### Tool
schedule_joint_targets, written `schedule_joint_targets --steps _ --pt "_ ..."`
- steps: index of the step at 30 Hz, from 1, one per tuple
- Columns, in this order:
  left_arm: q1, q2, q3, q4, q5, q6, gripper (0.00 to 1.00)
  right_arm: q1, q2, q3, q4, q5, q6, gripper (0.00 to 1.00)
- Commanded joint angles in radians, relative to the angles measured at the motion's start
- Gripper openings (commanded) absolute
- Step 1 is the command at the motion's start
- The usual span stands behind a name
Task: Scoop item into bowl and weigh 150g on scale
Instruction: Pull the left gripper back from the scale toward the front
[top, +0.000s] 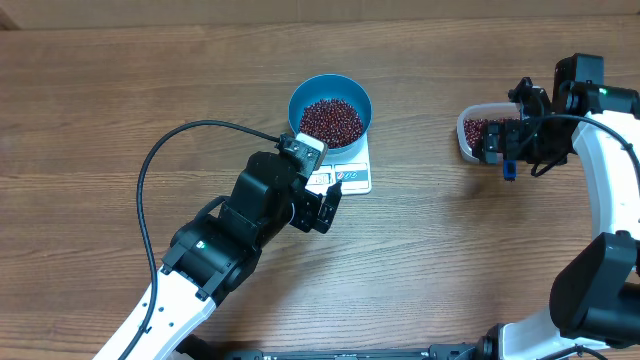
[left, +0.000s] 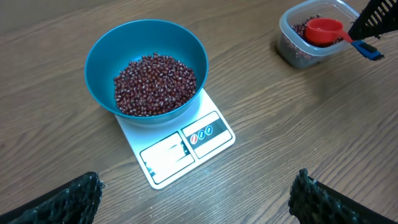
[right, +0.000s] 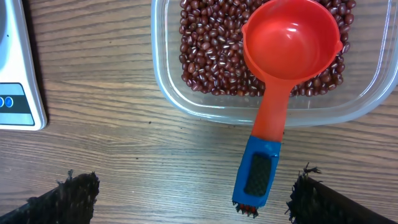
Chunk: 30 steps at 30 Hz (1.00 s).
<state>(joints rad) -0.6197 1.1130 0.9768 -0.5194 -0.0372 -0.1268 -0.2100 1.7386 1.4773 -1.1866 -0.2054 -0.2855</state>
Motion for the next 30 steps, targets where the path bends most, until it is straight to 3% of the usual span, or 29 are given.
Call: schedule_joint_targets --steps 1,18,30 --pt "0.004 -0.002 -0.006 0.000 0.011 0.015 0.99 -0.006 -0.018 0.016 0.006 -0.009 -0.004 1.00" --pt "0.004 -0.002 -0.006 -0.005 0.011 0.015 0.99 -0.006 -0.018 0.016 0.006 -0.009 -0.004 1.00" --pt "0.004 0.011 -0.006 -0.143 0.011 0.015 0.99 -0.006 -0.018 0.016 0.006 -0.009 -0.004 1.00"
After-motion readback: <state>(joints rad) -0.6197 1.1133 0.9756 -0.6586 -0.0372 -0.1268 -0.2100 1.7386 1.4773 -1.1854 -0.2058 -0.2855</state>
